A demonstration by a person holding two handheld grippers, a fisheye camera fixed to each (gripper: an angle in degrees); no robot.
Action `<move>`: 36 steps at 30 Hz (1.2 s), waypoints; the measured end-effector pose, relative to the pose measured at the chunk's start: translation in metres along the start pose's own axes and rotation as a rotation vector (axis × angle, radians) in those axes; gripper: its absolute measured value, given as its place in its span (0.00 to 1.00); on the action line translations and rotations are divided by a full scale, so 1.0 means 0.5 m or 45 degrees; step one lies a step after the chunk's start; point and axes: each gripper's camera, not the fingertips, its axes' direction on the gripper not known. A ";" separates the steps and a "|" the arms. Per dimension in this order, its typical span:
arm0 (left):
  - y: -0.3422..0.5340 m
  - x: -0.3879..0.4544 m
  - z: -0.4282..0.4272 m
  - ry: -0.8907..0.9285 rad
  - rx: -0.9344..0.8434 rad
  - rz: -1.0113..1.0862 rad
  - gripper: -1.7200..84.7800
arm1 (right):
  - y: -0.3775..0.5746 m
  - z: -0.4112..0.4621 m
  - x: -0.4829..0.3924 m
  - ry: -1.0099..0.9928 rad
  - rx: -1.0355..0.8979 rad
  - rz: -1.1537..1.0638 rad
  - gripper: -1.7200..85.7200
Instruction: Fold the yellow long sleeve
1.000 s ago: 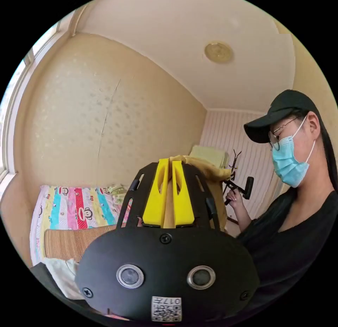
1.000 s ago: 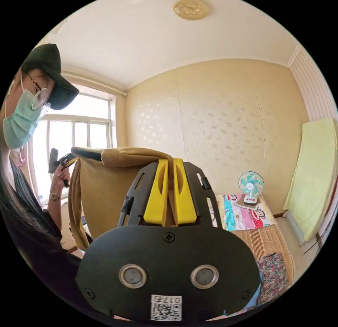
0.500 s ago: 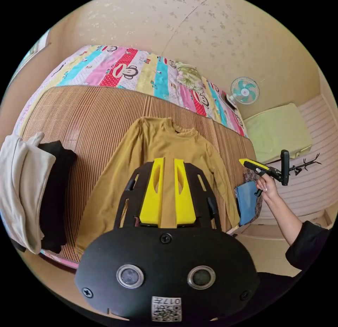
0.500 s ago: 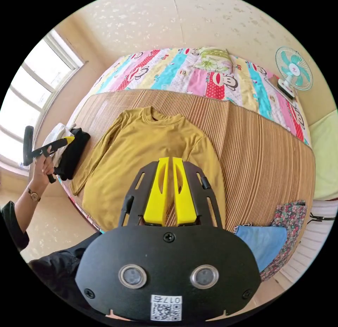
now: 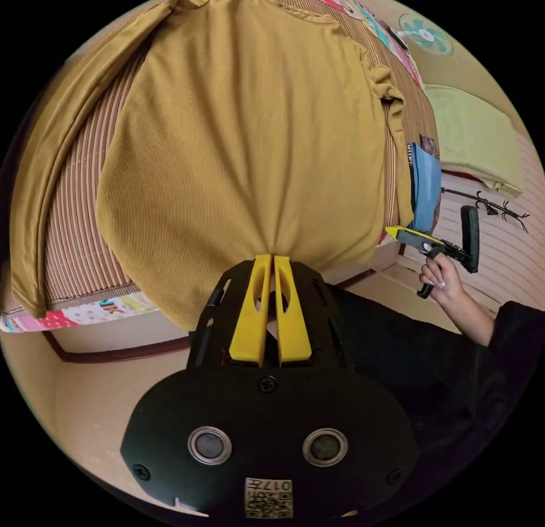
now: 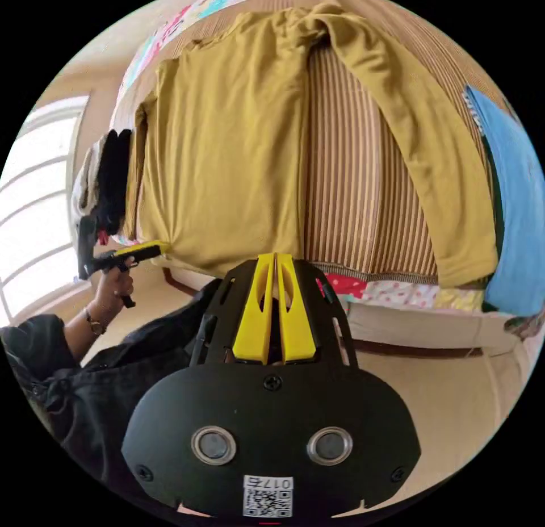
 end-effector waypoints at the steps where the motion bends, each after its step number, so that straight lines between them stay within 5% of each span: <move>1: 0.004 -0.010 -0.011 0.027 0.007 -0.028 0.01 | -0.002 -0.027 0.044 -0.133 0.075 0.161 0.07; 3: 0.019 -0.065 -0.061 0.175 0.064 -0.175 0.01 | 0.018 -0.076 0.216 -0.773 0.431 0.740 0.13; 5: 0.032 -0.111 -0.102 0.277 0.152 -0.279 0.01 | 0.033 -0.065 0.299 -1.095 0.679 1.042 0.15; 7: 0.049 -0.168 -0.141 0.366 0.253 -0.446 0.02 | 0.019 -0.051 0.341 -1.150 0.761 1.232 0.15; 12: 0.197 -0.395 -0.207 1.019 0.869 -1.186 0.08 | -0.048 -0.098 0.339 -1.155 0.902 1.419 0.07; 16: 0.281 -0.483 -0.210 1.271 1.149 -1.459 0.12 | -0.088 -0.301 0.254 -0.910 1.085 1.111 0.05; 18: 0.313 -0.519 -0.221 1.297 1.225 -1.502 0.13 | -0.123 -0.468 0.105 -0.643 1.238 0.627 0.05; 22: 0.318 -0.555 -0.245 1.228 1.202 -1.406 0.15 | -0.156 -0.542 -0.182 -0.534 1.316 -0.028 0.05; 25: 0.313 -0.575 -0.243 1.225 1.220 -1.382 0.16 | -0.182 -0.419 -0.373 -0.687 1.168 -0.362 0.05; 27: 0.309 -0.589 -0.223 1.286 1.275 -1.422 0.16 | -0.224 -0.225 -0.479 -0.701 0.849 -0.489 0.05; 32: 0.294 -0.613 -0.164 1.362 1.270 -1.527 0.17 | -0.223 0.195 -0.491 -0.475 0.023 -0.425 0.04; 36: 0.311 -0.630 -0.116 1.430 1.391 -1.601 0.11 | -0.081 0.269 -0.453 -0.216 -0.145 -0.571 0.04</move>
